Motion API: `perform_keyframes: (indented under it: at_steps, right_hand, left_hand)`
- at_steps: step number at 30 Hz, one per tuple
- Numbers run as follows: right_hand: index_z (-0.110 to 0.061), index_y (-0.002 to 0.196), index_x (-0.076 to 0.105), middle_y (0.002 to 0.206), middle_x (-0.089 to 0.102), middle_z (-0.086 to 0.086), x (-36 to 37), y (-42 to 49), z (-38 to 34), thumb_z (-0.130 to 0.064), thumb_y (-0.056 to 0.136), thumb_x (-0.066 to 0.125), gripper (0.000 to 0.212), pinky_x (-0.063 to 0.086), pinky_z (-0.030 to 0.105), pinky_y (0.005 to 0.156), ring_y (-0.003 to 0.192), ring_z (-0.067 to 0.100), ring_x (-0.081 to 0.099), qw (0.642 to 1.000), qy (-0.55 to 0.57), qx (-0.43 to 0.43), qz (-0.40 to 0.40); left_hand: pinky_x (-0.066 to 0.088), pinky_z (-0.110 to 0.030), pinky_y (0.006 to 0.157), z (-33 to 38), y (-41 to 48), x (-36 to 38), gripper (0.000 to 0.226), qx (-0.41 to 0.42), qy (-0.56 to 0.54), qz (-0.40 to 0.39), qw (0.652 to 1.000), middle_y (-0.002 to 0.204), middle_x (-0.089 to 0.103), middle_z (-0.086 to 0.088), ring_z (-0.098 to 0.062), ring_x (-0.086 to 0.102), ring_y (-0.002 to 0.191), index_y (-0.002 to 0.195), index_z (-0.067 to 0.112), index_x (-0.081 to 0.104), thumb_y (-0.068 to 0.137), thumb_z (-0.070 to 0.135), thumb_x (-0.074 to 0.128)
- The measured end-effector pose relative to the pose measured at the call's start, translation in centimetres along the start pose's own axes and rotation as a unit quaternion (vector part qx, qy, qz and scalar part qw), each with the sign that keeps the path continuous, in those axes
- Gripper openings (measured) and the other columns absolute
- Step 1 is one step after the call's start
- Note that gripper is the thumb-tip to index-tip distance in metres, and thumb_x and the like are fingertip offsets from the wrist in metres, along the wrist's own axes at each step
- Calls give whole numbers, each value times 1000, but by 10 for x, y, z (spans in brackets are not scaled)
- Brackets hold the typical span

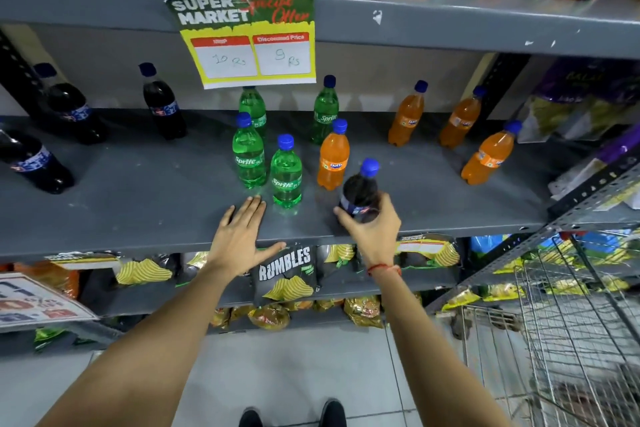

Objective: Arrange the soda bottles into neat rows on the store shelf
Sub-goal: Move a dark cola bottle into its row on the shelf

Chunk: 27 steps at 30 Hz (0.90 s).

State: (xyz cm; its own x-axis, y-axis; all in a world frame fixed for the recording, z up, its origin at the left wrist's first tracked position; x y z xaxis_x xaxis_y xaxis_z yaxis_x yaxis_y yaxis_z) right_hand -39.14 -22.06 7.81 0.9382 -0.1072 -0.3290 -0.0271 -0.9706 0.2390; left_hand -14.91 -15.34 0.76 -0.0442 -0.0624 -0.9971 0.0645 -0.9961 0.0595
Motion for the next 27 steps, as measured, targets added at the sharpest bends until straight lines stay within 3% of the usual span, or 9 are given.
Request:
perform_keyframes:
  at_steps: [4, 8, 12, 15, 23, 27]
  right_hand:
    - [-13, 97, 58, 90, 64, 1, 59, -41, -28, -27, 59, 86, 49, 41, 6, 70, 82, 9, 58, 996, 5, -36, -76]
    - [-14, 100, 58, 94, 66, 6, 128, -59, -58, -31, 59, 85, 52, 48, 27, 77, 87, 18, 61, 991, 1, -46, -128]
    - [-11, 97, 55, 92, 66, 11, 194, -59, -92, -31, 59, 84, 52, 51, 38, 77, 88, 26, 62, 986, -13, -67, -154]
    - [-8, 95, 55, 92, 66, 13, 239, -53, -111, -29, 59, 83, 50, 50, 39, 78, 90, 30, 61, 984, -17, -64, -166]
    - [-6, 99, 54, 101, 66, 16, 324, -42, -127, -25, 62, 83, 51, 52, 41, 81, 97, 31, 62, 981, -21, -39, -189]
    - [-6, 96, 52, 101, 65, 15, 345, -40, -128, -28, 62, 84, 52, 52, 40, 80, 96, 31, 61, 982, -16, -29, -188]
  left_hand:
    - [31, -46, 105, -15, -12, -6, 99, 2, -44, 7, 999, 142, 42, -19, -28, 38, 131, 134, -3, 42, 81, 77, 15]
    - [29, -46, 104, -75, -45, -11, 96, -39, -61, 27, 997, 141, 42, -21, -31, 38, 131, 133, -4, 43, 83, 74, 18]
    - [29, -46, 103, -135, -71, -19, 100, -81, -70, 25, 994, 139, 44, -21, -31, 40, 129, 131, -3, 45, 81, 77, 14]
    - [29, -45, 104, -165, -80, -25, 104, -93, -74, 25, 993, 140, 43, -20, -31, 39, 129, 133, -3, 44, 78, 80, 14]
    - [6, -37, 112, -189, -77, -21, 117, -75, -50, 6, 996, 155, 16, -10, -20, 11, 141, 146, 5, 18, 65, 89, 7]
    - [12, -39, 112, -190, -77, -19, 110, -69, -29, 31, 997, 152, 24, -12, -22, 18, 140, 144, 2, 24, 72, 85, 13]
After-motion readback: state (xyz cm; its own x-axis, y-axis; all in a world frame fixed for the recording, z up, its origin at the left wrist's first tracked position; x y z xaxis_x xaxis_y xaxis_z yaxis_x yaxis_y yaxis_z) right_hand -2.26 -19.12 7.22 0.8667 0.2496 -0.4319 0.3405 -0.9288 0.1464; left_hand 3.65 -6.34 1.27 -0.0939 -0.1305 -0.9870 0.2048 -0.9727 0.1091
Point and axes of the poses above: each hand's wrist, its own y-axis towards the middle knuckle, its own x-axis out of the palm, z = x × y, the point moved 9 cm from there along y, towards the middle knuckle
